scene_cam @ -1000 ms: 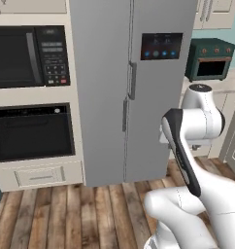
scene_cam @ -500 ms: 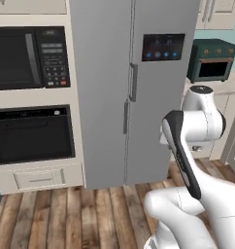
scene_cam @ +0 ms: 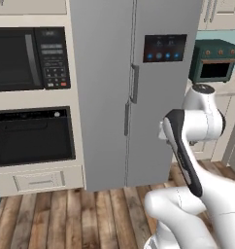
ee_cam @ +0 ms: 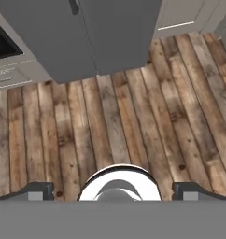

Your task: Place one of the steaks on the plate and the other in the bowl. Then place the bowl in the fridge.

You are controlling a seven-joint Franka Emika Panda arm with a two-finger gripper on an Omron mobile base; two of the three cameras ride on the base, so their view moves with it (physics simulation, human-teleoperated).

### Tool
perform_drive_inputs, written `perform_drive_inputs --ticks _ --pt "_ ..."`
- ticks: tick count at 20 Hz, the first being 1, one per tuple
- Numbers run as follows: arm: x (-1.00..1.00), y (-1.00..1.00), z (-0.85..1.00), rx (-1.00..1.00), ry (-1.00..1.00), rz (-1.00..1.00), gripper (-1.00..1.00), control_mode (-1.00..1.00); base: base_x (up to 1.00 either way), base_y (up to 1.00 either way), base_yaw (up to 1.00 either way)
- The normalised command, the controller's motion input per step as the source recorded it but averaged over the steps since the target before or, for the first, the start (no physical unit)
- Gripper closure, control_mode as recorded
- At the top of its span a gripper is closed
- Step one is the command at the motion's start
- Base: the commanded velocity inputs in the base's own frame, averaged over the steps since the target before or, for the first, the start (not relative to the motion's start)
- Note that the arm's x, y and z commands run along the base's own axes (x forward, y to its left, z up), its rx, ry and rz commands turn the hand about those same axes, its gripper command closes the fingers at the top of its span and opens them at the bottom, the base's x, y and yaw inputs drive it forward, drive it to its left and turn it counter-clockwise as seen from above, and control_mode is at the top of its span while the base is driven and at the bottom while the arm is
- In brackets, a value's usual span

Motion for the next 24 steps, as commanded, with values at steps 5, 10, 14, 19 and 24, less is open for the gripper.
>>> perform_drive_inputs --ticks 5,10,14,19,24 --pt "0.89 0.11 0.11 -0.02 -0.44 0.14 -1.0 -1.0 0.0 0.0 0.0" --pt "0.62 0.0 0.77 -0.02 -0.12 0.0 -1.0 -1.0 0.0 0.0 0.0" --pt "0.86 0.0 0.52 -0.04 0.13 0.0 -1.0 -1.0 0.0 0.0 0.0" --pt "1.0 -0.09 -0.19 -0.03 0.03 0.0 -1.0 -1.0 0.0 0.0 0.0" --pt "0.85 -0.04 -0.07 0.0 -0.11 0.0 -1.0 -1.0 0.0 0.0 0.0"
